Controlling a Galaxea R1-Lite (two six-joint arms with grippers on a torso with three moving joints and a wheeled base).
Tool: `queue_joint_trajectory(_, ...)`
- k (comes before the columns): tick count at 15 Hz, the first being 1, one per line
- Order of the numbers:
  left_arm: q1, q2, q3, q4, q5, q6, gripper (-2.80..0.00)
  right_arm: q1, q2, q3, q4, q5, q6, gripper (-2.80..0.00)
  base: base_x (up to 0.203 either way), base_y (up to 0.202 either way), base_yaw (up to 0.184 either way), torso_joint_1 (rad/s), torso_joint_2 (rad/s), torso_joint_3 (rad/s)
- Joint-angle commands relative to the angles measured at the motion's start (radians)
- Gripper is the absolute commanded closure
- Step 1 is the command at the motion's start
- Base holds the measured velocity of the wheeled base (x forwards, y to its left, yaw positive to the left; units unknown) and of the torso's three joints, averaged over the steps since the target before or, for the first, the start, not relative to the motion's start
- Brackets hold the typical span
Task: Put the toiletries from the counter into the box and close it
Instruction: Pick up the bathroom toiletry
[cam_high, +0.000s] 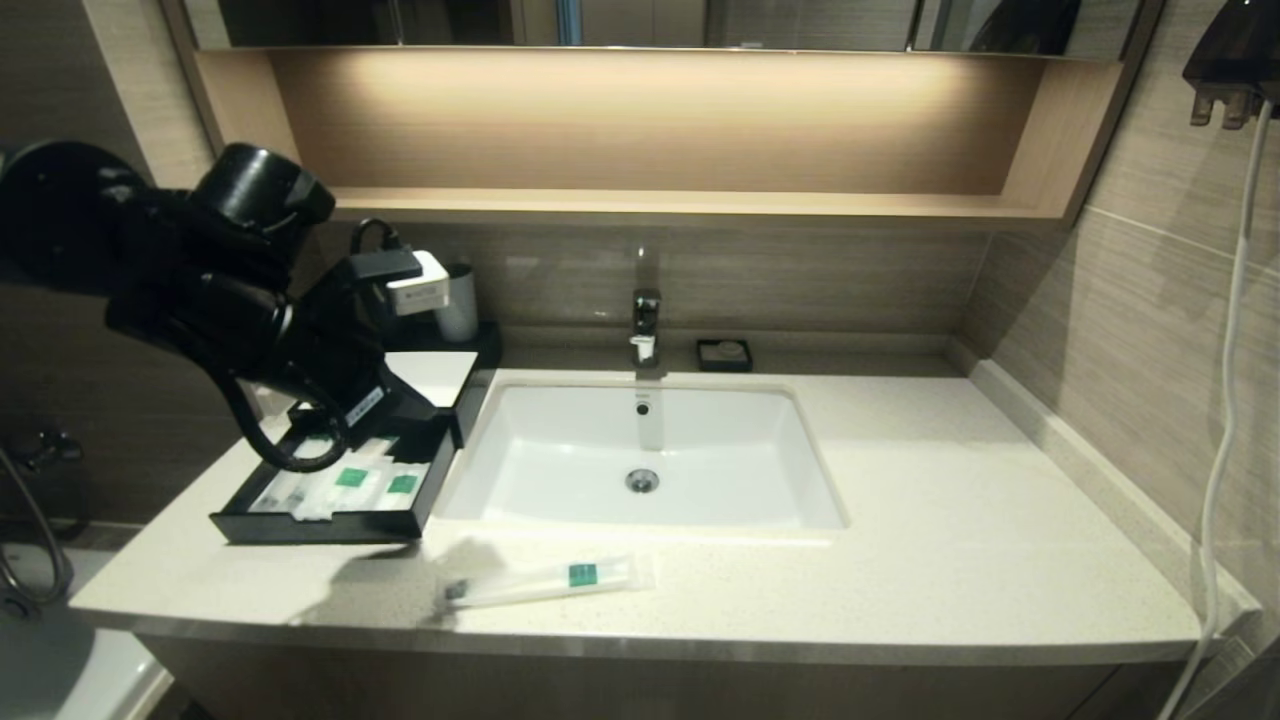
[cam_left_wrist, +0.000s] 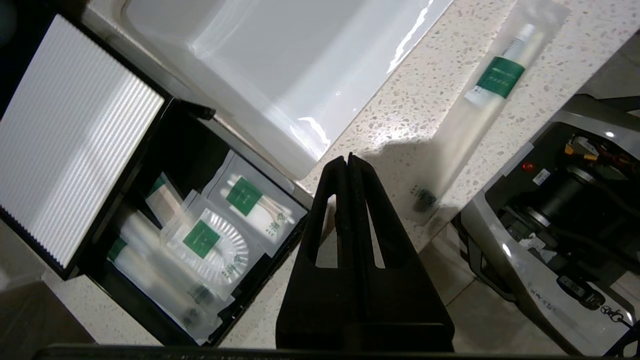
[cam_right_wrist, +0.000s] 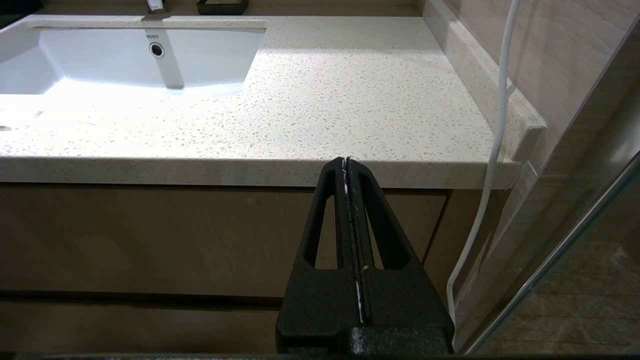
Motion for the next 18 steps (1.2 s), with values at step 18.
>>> queue_joint_trajectory(18, -0.203, 0.062, 0.181, -0.008, -0.001, 0.15, 0.0, 0.0, 0.0, 0.0, 0.0, 0.0, 0.0, 0.0, 0.0, 0.0, 0.0, 0.0, 0.0, 0.0)
